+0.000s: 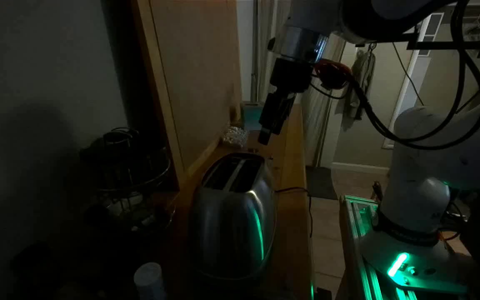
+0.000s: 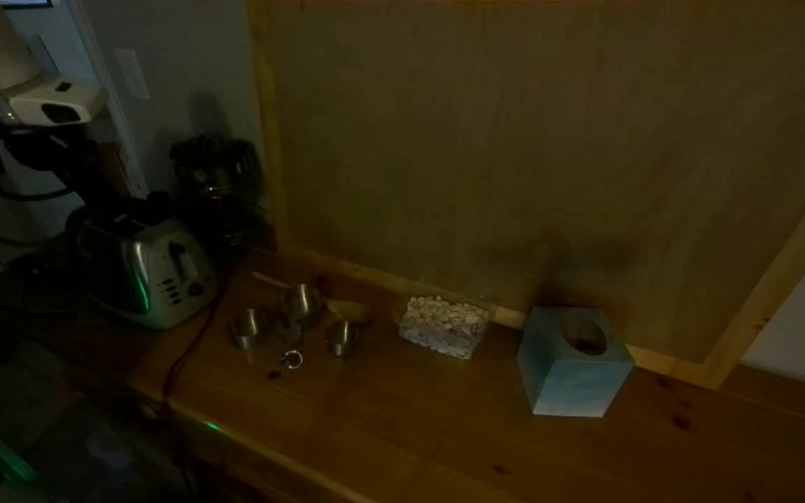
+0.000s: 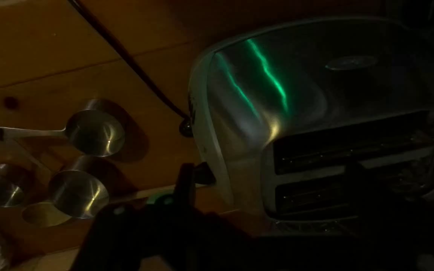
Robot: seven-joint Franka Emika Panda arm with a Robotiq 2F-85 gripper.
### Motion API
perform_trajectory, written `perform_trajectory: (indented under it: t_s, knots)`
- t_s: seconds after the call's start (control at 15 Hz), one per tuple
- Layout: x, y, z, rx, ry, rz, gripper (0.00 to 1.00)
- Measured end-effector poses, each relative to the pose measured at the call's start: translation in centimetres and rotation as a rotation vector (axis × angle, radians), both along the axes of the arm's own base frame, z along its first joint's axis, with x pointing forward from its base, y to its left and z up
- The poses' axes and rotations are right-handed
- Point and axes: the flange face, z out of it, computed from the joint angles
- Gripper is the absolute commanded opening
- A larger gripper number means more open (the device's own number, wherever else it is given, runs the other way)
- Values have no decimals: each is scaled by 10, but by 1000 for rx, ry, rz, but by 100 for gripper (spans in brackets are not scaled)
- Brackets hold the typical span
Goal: Stack the silver items
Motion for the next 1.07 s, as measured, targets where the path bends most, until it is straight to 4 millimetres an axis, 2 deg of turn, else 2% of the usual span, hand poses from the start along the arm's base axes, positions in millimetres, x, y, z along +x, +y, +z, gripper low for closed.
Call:
perform_trajectory:
  t_s: [0.67,0.87,1.07]
  knots:
    - [1,-3,1,4,-1,-7,100]
    - [4,-33,11,25,-22,-54,100]
    - [5,-64,15,-58,-22,-24,100]
